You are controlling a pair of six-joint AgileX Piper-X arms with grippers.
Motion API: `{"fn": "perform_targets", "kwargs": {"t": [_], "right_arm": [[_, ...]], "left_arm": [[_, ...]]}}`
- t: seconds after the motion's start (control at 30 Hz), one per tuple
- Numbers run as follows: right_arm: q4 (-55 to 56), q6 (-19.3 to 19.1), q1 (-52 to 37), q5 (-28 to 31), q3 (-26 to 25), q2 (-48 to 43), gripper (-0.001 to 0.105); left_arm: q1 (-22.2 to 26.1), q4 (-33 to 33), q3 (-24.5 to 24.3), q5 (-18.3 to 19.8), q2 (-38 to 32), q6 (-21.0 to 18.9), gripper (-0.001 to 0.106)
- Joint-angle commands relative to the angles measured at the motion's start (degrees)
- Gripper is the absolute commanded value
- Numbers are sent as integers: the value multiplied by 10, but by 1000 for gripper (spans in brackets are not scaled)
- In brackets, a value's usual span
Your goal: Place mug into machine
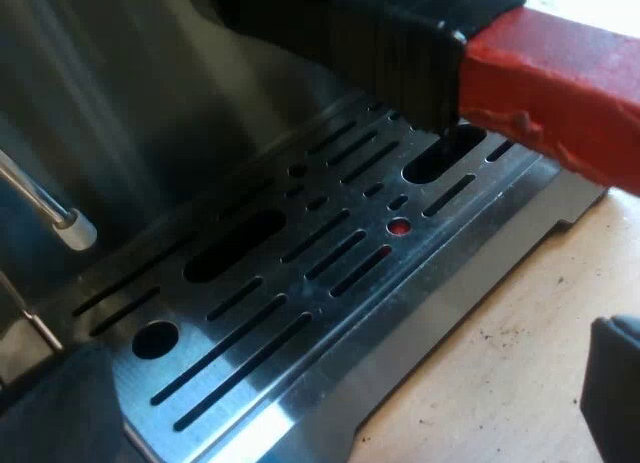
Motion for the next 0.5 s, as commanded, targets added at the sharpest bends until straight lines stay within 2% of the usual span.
{"fn": "perform_targets", "kwargs": {"t": [0.03,0.2,0.5], "right_arm": [[-53,5,16,9,8,-4,0],[-58,5,53,43,24,-3,0],[-152,30,169,162,52,50,0]], "left_arm": [[-3,-5,-2,-4,-1,-1,95],[-3,-6,-2,-4,-1,-1,95],[-3,-7,-2,-4,-1,-2,95]]}}
